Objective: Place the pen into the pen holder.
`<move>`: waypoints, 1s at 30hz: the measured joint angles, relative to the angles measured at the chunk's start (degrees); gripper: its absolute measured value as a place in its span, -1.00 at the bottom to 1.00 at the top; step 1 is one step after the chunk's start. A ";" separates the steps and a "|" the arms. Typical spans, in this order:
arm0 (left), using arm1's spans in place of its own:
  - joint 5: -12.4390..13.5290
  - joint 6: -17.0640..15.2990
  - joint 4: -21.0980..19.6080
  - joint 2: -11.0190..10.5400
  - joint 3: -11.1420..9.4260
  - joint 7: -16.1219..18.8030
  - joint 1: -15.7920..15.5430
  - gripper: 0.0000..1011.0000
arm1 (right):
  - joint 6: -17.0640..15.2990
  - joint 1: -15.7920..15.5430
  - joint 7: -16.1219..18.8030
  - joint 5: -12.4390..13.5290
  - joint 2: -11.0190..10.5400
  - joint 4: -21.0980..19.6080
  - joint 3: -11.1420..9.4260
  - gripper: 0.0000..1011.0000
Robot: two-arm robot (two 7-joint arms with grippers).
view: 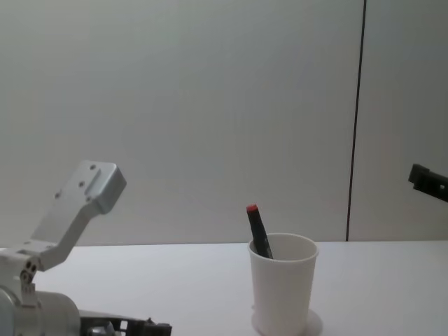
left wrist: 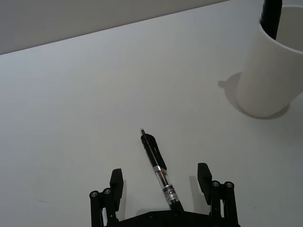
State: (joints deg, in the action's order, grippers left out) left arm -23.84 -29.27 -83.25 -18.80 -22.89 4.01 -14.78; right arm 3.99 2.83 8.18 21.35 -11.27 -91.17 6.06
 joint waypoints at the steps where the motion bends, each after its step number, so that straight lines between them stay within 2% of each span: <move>1: 0.24 -0.15 0.31 0.11 -0.06 -0.13 -0.09 0.98 | 0.00 0.00 0.00 0.00 0.00 0.00 0.00 0.98; 12: 1.68 -1.28 1.98 0.85 -0.25 -0.81 -0.80 0.98 | 0.00 0.00 0.00 0.00 0.00 0.00 0.00 0.98; 16: 2.10 -1.72 2.55 1.11 -0.27 -1.08 -1.09 0.88 | 0.00 0.00 0.00 0.00 0.00 0.00 0.00 0.98; 30: 3.29 -3.81 3.86 1.81 -0.25 -1.57 -1.84 0.06 | 0.00 0.00 0.00 0.00 0.00 0.01 0.00 0.98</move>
State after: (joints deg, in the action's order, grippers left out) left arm -20.55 -33.08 -79.39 -16.99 -23.14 2.43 -16.62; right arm 3.99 2.83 8.18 21.35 -11.27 -91.17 6.06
